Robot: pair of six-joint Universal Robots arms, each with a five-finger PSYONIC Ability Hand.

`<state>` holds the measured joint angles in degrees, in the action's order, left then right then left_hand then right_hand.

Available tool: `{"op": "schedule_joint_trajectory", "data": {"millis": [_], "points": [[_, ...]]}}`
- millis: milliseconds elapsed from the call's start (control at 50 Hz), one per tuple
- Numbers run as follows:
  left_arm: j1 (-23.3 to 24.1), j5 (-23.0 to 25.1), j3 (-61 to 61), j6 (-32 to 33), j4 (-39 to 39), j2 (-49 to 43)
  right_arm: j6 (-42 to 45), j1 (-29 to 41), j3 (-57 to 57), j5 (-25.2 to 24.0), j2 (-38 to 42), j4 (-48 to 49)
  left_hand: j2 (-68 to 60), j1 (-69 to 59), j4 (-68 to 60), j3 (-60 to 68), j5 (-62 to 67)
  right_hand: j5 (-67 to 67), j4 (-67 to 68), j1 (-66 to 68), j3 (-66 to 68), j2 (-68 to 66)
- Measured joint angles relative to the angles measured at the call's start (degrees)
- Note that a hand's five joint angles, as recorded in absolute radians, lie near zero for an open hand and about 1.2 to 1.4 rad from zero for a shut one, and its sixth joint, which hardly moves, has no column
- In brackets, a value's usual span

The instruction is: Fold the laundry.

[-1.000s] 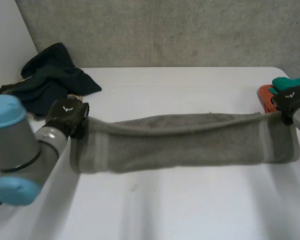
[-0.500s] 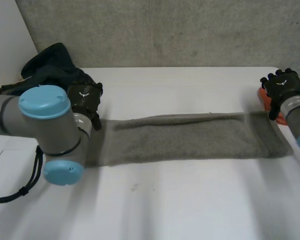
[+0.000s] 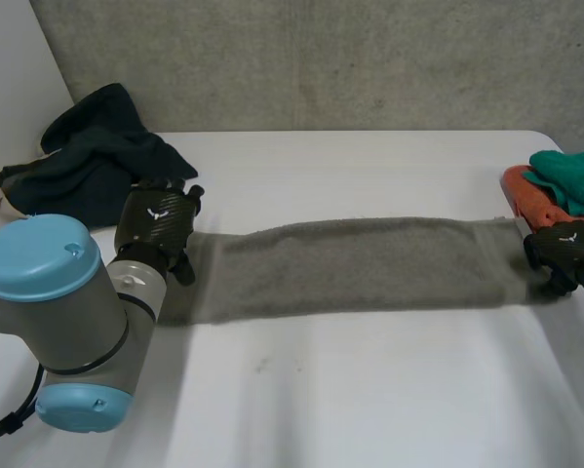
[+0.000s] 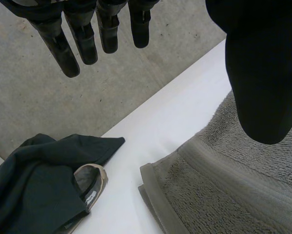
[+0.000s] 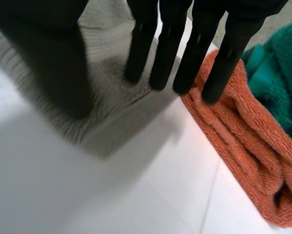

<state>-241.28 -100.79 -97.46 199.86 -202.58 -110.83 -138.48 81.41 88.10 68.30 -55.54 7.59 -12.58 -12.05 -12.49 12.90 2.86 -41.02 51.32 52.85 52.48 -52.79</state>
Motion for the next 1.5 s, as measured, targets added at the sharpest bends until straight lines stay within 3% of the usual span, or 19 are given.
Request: {"op": "schedule_joint_trajectory", "data": {"millis": [40,80,360,460,540,700,860,960,980,1000,1020,1040,1120,1220,1340,1460,1500], "points": [[0.00,-0.02,0.00,0.00,-0.01,0.02,0.63,-0.37,-0.56,0.25,0.72,0.84,0.00,0.00,0.00,0.00,0.00,-11.12,11.25,10.35,10.65,-11.01],[0.00,-0.03,-0.02,0.00,-0.01,0.09,1.36,-1.04,-1.15,0.92,1.13,1.17,0.00,0.00,0.00,0.00,0.00,-14.48,16.11,11.10,14.75,-14.64],[-0.18,0.04,-1.03,0.00,0.03,3.24,10.91,-11.37,-2.98,9.12,-2.99,-1.63,0.00,0.00,0.00,0.00,0.00,-14.51,17.18,11.10,15.53,-14.69],[-0.11,0.04,-1.46,0.00,0.04,3.99,13.33,-10.26,-2.83,9.69,-5.86,-1.38,0.00,0.00,0.00,0.00,0.00,-14.90,17.19,11.10,15.53,-14.68],[-0.08,0.03,-1.61,0.00,0.06,4.62,11.77,-4.00,-2.43,9.11,-9.52,-0.41,0.00,0.00,0.00,0.00,0.00,-15.07,17.23,11.10,15.54,-14.68],[0.01,0.02,-2.18,-0.07,0.08,6.89,6.74,20.85,0.95,3.36,-13.92,10.14,0.00,0.00,0.00,0.00,0.00,-15.07,17.35,11.10,15.73,-14.68],[0.34,-0.02,-3.19,-0.09,0.07,7.74,9.59,43.10,2.89,-2.25,-5.71,19.54,0.00,0.00,0.00,0.00,0.00,-15.07,17.38,11.10,15.73,-14.68],[0.72,-0.02,-3.25,-0.08,0.03,7.48,13.66,48.84,2.57,-2.49,0.23,20.44,0.00,0.00,0.00,0.00,0.00,-15.05,17.05,11.10,15.46,-14.50],[0.88,-0.02,-3.22,-0.06,0.01,7.26,15.28,50.11,2.56,-2.12,2.12,20.53,0.00,0.00,0.00,0.00,0.00,-5.44,5.81,2.13,4.52,-3.12],[0.88,-0.02,-3.22,-0.06,0.01,7.26,15.28,50.11,2.56,-2.12,2.12,20.53,0.00,0.00,0.00,0.00,0.00,-5.44,5.81,2.13,4.52,-3.12],[1.03,-0.02,-3.13,-0.04,0.00,7.05,16.10,50.59,2.69,-1.50,3.00,20.58,0.00,0.00,0.00,0.00,0.00,10.27,-9.79,-11.62,-10.94,12.00],[1.11,-0.02,-3.05,-0.03,0.00,6.96,15.95,50.60,2.85,-0.87,2.98,20.57,0.00,0.00,0.00,0.00,0.00,17.51,-17.18,-19.60,-19.37,20.34],[1.57,-0.02,-2.58,0.04,-0.03,6.72,11.97,48.45,3.84,2.45,0.14,20.24,0.00,0.00,0.00,0.00,0.00,37.39,-37.26,-38.65,-38.50,39.04],[2.53,-0.03,-1.60,0.08,-0.07,6.27,3.02,41.86,5.88,6.53,-5.68,18.71,0.00,0.00,0.00,0.00,0.00,38.54,-39.22,-39.34,-40.60,40.45],[5.65,-0.08,0.72,0.13,-0.10,3.76,-8.14,31.00,9.42,9.08,-10.33,10.15,0.00,0.00,0.00,0.00,0.00,38.54,-39.22,-39.34,-40.60,40.45],[7.75,-0.11,1.78,0.32,-0.10,1.77,-8.90,24.84,11.88,8.92,-10.27,4.48,0.00,0.00,0.00,0.00,0.00,35.59,-36.27,-36.90,-37.49,37.68],[8.25,-0.11,1.89,0.41,-0.10,1.33,-7.21,22.93,12.53,8.86,-9.74,3.67,0.00,0.00,0.00,0.00,0.00,24.53,-25.27,-25.84,-26.37,25.72]]}}
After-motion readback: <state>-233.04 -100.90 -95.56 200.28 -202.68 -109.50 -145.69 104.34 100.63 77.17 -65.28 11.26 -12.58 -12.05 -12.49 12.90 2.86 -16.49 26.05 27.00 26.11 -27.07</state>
